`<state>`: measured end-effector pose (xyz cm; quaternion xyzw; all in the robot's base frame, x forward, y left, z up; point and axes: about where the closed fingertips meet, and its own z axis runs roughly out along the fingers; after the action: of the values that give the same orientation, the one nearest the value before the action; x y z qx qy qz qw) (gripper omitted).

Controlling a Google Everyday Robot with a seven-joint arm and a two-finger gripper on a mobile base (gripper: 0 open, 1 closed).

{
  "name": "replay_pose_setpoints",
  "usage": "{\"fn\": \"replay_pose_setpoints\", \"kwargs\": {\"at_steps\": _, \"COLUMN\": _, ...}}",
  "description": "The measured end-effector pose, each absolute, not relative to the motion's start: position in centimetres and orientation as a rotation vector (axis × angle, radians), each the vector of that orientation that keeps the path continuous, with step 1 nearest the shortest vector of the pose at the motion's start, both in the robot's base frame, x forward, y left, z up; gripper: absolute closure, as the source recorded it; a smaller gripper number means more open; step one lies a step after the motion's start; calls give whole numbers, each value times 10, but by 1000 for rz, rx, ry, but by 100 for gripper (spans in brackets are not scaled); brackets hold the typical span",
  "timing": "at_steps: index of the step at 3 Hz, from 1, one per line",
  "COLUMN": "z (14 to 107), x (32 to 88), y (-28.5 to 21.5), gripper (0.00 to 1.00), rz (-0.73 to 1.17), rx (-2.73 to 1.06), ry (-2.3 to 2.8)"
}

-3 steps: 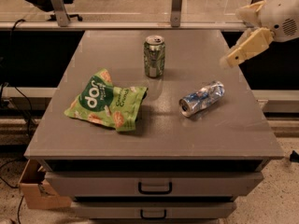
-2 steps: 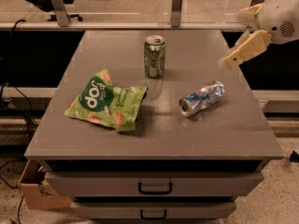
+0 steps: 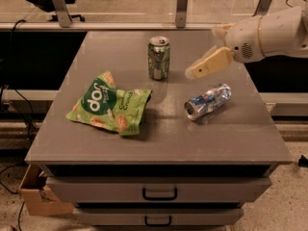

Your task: Knock green can over

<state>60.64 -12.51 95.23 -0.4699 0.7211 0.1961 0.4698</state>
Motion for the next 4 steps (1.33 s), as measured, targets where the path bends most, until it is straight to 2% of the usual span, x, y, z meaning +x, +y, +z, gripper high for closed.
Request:
{"fn": "replay_pose_setpoints", "kwargs": {"at_steps": 2, "z": 925, "x": 648, "y": -66, "gripper": 0, "rz": 520, "rx": -1030, "ry": 1723}}
{"fn": "replay_pose_setpoints", "kwargs": {"at_steps": 4, "z": 916, "x": 676, "y": -35, "gripper": 0, "rz": 501, "rx": -856, "ry": 1750}}
